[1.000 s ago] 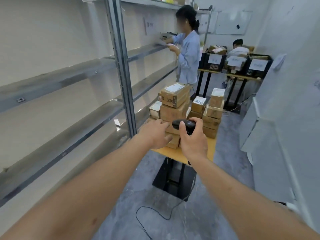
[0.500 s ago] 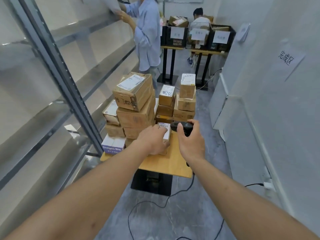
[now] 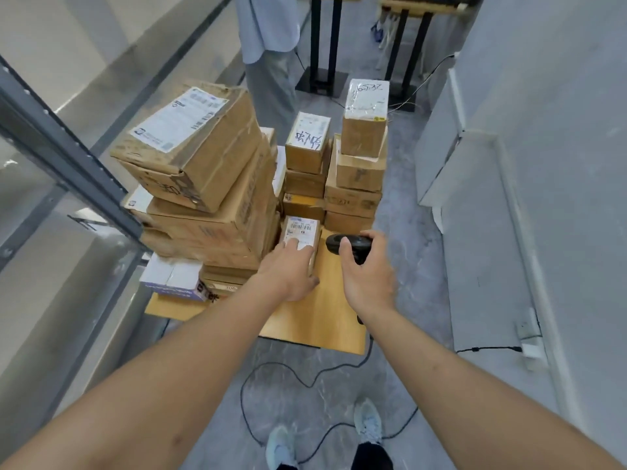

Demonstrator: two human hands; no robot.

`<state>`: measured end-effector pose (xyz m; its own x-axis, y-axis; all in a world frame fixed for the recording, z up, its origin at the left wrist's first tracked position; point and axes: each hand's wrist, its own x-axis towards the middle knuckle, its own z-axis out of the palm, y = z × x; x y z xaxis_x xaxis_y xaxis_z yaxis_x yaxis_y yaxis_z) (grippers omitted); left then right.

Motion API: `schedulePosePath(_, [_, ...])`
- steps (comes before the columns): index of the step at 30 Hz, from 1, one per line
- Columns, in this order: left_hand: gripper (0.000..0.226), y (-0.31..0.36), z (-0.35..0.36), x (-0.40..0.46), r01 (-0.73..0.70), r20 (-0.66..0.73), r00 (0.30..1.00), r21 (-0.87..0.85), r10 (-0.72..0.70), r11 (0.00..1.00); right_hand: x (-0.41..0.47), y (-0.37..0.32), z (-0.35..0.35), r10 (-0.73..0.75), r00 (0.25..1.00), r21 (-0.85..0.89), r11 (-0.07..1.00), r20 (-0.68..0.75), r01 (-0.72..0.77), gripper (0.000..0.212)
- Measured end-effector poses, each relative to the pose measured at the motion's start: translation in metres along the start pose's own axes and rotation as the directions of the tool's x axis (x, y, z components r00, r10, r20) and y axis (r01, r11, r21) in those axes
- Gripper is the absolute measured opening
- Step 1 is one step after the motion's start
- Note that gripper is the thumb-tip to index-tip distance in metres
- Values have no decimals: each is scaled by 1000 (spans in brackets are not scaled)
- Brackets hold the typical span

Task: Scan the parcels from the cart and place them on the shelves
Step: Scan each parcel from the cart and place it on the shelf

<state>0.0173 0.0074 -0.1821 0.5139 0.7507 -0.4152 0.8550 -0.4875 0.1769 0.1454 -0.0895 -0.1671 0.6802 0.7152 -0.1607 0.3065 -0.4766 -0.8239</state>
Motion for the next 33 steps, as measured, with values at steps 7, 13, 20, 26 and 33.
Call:
schedulePosePath(7, [71,-7,42,50,191,-2,981,-133,-193,972,47,39,23,41,990,-59,998,132,-33,34])
schedulePosePath(13, [83,-5,67,62,273,-20,960,-140,-278,952,63,59,26,68,980,-72,996,185,-56,38])
schedulePosePath(20, [127,15,78,59,355,32,934,-203,-356,913,66,72,23,83,977,-91,994,196,-66,35])
schedulePosePath(26, [156,30,94,50,379,41,921,-315,-387,870,63,80,19,93,978,-100,992,188,-75,34])
schedulePosePath(33, [80,23,114,51,471,126,844,-640,-522,607,61,90,10,90,978,-99,993,190,-72,35])
